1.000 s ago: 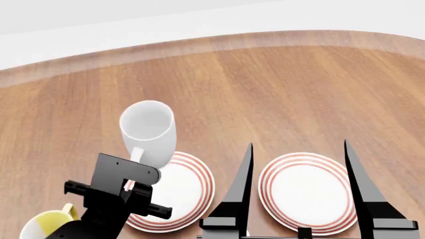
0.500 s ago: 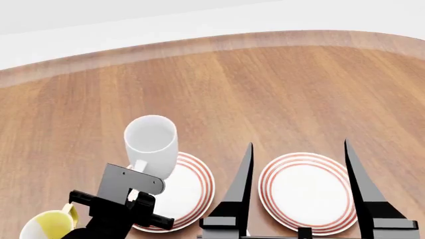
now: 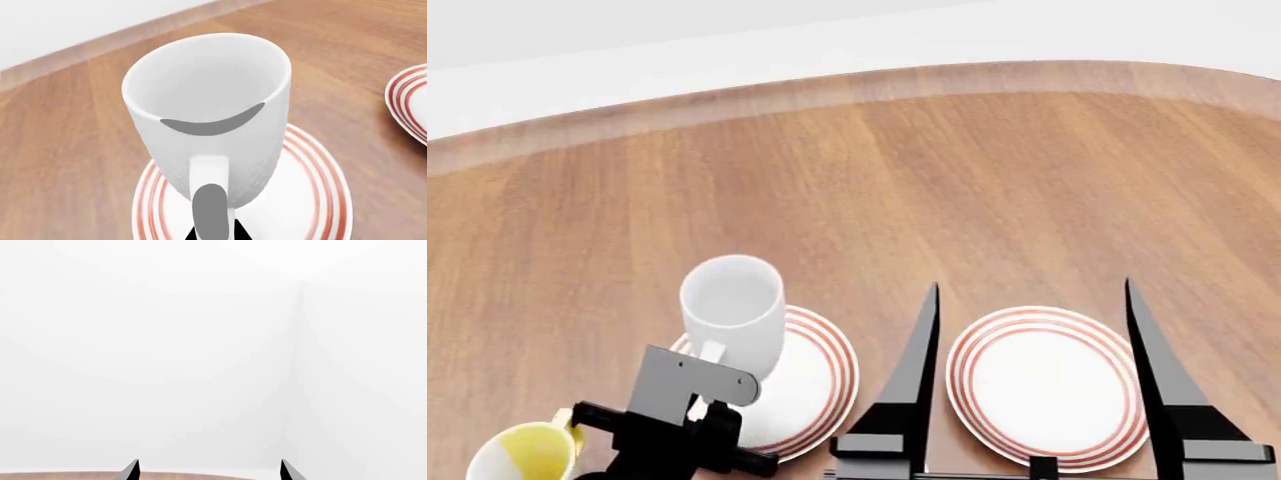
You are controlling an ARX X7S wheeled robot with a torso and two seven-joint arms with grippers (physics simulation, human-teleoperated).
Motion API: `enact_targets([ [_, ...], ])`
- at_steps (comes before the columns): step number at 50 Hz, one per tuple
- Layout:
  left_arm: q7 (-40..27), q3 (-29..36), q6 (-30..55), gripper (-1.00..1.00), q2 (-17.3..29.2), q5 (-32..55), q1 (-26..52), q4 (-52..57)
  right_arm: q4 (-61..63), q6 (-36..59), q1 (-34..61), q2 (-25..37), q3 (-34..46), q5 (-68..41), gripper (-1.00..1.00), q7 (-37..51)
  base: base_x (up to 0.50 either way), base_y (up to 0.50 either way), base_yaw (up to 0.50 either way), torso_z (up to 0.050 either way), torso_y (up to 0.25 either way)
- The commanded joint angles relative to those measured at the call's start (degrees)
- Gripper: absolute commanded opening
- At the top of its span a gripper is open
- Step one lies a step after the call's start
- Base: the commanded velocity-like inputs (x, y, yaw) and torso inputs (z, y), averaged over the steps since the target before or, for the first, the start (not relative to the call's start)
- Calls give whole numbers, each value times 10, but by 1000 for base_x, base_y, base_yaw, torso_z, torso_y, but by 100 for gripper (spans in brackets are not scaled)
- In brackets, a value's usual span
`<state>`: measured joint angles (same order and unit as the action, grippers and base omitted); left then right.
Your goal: Put the white mug on the left plate.
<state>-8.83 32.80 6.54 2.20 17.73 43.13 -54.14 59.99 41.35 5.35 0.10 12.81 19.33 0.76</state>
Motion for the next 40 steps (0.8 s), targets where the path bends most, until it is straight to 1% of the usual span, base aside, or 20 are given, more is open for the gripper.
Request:
enact_targets([
  [1,6,5,-33,-100,-13,7,19,-58,0,-6,0,0,3,1,100,0,0,0,0,0,0],
  [4,8,12,-55,-100,-19,11,24,-89,0,-8,-1,0,0,-1,100,0,0,0,0,0,0],
  [7,6,26,-59,-100,-20,22,26,-97,0,-9,-2,0,3,1,100,0,0,0,0,0,0],
  [10,5,62,-79,-100,-21,56,35,-125,0,-10,-3,0,1,0,100,0,0,0,0,0,0],
  [15,-3,75,-62,-100,-15,66,31,-103,0,-10,-3,0,0,1,100,-2,0,0,0,0,2],
  [18,0,85,-73,-100,-21,74,36,-124,0,-10,-3,0,-1,0,100,-1,0,0,0,0,0],
  [23,-5,147,-95,-100,-21,130,45,-150,0,-13,-5,0,-4,-2,100,-2,0,0,0,0,0],
  [40,-17,245,-110,-100,-21,224,60,-168,0,-12,-4,0,-4,-2,100,-1,0,0,0,0,0],
])
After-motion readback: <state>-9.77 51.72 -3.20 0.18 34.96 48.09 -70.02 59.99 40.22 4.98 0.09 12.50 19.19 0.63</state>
